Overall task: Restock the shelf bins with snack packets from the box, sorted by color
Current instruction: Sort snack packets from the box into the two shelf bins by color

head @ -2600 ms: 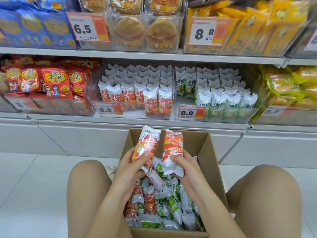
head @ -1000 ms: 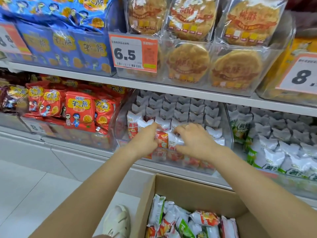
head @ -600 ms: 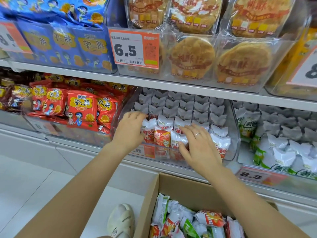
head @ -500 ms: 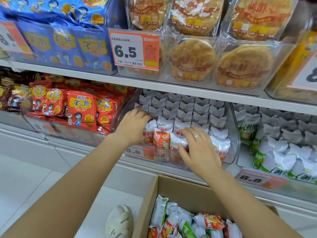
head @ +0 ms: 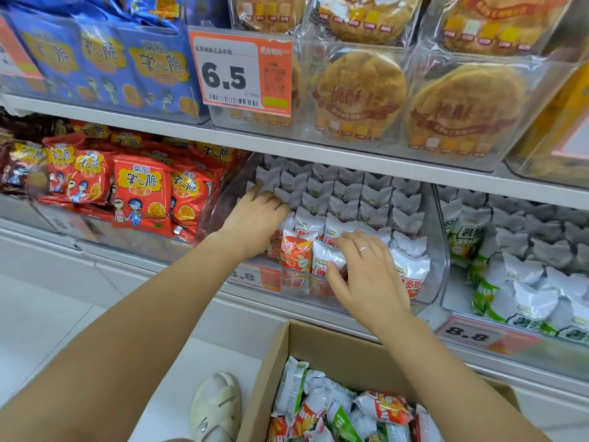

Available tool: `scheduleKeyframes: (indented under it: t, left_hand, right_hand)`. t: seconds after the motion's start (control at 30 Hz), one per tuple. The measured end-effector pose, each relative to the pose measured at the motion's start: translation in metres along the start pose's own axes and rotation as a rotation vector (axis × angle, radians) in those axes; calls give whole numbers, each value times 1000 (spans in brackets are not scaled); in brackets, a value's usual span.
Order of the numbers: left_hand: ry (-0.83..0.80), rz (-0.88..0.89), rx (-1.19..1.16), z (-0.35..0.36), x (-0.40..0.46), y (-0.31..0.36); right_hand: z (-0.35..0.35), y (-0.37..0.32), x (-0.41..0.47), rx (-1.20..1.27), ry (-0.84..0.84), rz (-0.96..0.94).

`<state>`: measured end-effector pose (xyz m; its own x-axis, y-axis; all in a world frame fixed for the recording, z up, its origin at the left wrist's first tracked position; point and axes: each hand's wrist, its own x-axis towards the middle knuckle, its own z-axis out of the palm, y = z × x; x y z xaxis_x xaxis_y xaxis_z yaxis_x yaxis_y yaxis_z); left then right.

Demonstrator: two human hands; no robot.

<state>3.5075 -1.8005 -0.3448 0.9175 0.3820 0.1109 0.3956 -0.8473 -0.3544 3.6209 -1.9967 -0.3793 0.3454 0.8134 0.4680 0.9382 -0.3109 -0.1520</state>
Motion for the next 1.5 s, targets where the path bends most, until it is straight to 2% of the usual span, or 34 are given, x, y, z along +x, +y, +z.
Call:
scheduleKeyframes:
  t: [0.13, 0.27, 0.33, 0.4, 0.47, 0.5, 0.53, 0.6, 0.67, 0.73, 0.77, 0.83, 0.97, 1.1, 1.23, 1.33, 1.4, 1.5]
  left_hand:
    - [-33, -9, 46, -5, 6, -3]
    - [-16, -66, -181, -7, -4, -7]
    - [109, -198, -486, -15, -19, -7]
    - [340, -410, -852, -34, -38, -3]
    - [523, -509, -1041, -54, -63, 8]
    - [538, -505, -1097, -62, -77, 17]
    - [510, -469, -1144, -67, -90, 28]
    - [325, -350, -1191, -67, -114, 54]
    - [-53, -182, -1125, -60, -133, 84]
    - [-518, 11, -952, -50, -146, 117]
    - [-697, 96, -843, -42, -151, 134]
    - [-888, 191, -676, -19, -161, 167]
    - [-969, 111, -711, 43, -181, 217]
    - [-1091, 23, -680, 96, -206, 244]
    - [-1109, -157, -641, 135, -234, 256]
    - [-1115, -484, -731, 151, -245, 265]
    - [-1110, -774, -851, 158, -249, 274]
    - [-1135, -1090, -1083, 174, -256, 286]
  right_hand:
    - [-1, 1, 1, 31, 13, -7]
    - [-7, 2, -3, 168, 0, 1]
    - [-10, 3, -4, 259, -19, 1]
    - [-15, 4, -9, 347, -10, 0]
    - [-24, 3, -24, 417, 37, 2]
    - [-29, 1, -38, 446, 69, 8]
    - [-34, 0, -56, 471, 97, 16]
    - [-38, -2, -101, 513, 103, 41]
    - [-37, 1, -155, 539, 47, 113]
    - [-31, 8, -205, 534, -109, 233]
    - [-27, 14, -229, 509, -225, 301]
    - [-19, 26, -268, 449, -497, 460]
    - [3, 48, -320, 386, -948, 653]
    - [22, 55, -345, 350, -1141, 756]
    - [46, 43, -351, 358, -1270, 732]
    - [74, 23, -345, 468, -1319, 761]
    - [96, 8, -339, 563, -1328, 809]
    - [130, -15, -328, 728, -1335, 916]
